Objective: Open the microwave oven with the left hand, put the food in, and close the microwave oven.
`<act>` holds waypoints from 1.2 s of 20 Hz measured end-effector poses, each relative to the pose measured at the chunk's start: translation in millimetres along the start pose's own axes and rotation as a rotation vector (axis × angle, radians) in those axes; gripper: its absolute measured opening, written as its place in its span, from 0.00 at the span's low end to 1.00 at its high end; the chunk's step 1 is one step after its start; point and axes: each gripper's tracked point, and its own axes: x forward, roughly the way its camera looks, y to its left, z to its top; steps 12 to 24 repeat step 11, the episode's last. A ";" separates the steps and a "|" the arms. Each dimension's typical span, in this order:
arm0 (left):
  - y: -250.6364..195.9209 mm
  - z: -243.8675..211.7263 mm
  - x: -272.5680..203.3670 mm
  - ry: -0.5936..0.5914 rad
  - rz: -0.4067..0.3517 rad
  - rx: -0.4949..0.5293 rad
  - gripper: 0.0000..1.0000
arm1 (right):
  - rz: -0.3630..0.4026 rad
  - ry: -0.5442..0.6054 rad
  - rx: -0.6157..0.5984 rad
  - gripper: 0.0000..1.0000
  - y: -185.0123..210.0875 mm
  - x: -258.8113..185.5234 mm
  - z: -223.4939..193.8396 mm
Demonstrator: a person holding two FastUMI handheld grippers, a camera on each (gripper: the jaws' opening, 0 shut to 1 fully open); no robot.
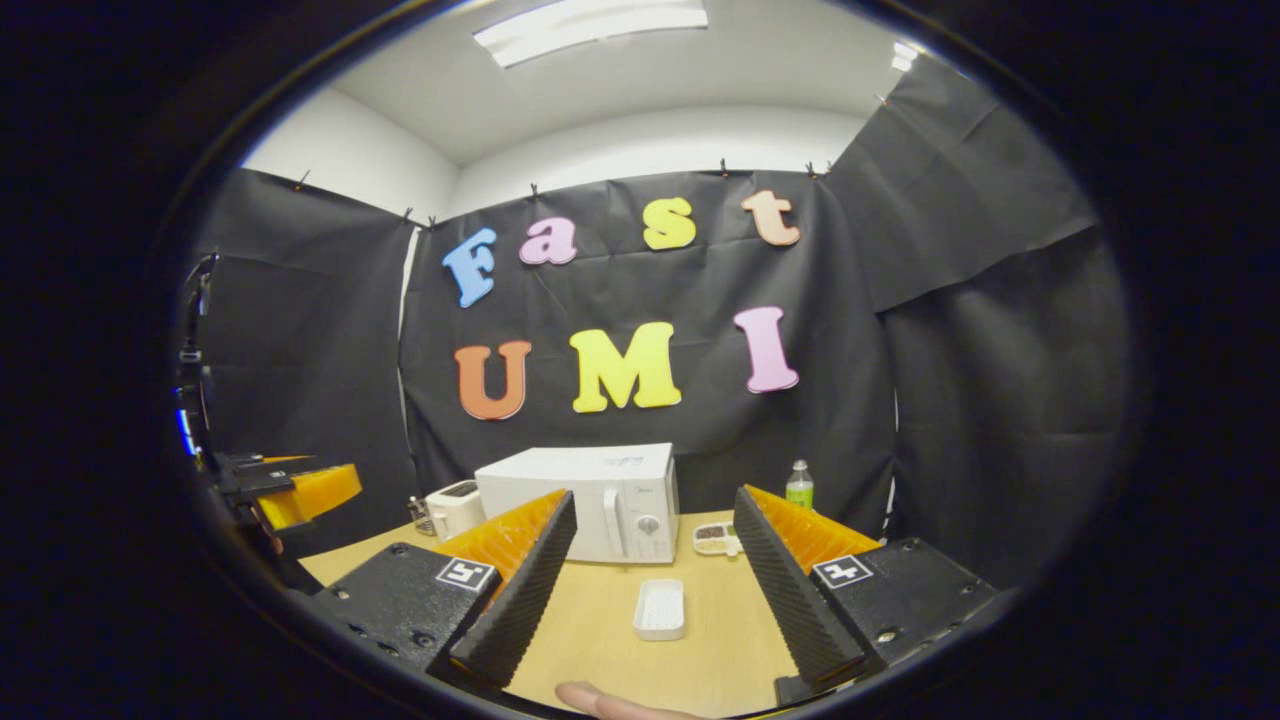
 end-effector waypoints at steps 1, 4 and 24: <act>0.9 -1.1 -0.5 0.001 0.001 -0.001 0.95 | -0.001 0.005 0.006 1.00 -1.2 1.4 -1.6; 2.9 -1.4 -0.4 -0.002 0.011 0.009 0.95 | -0.011 0.019 0.017 1.00 -6.7 4.4 -5.3; -2.1 -2.6 -2.1 0.002 0.005 0.020 0.84 | -0.010 0.026 0.028 1.00 -7.0 2.0 -8.4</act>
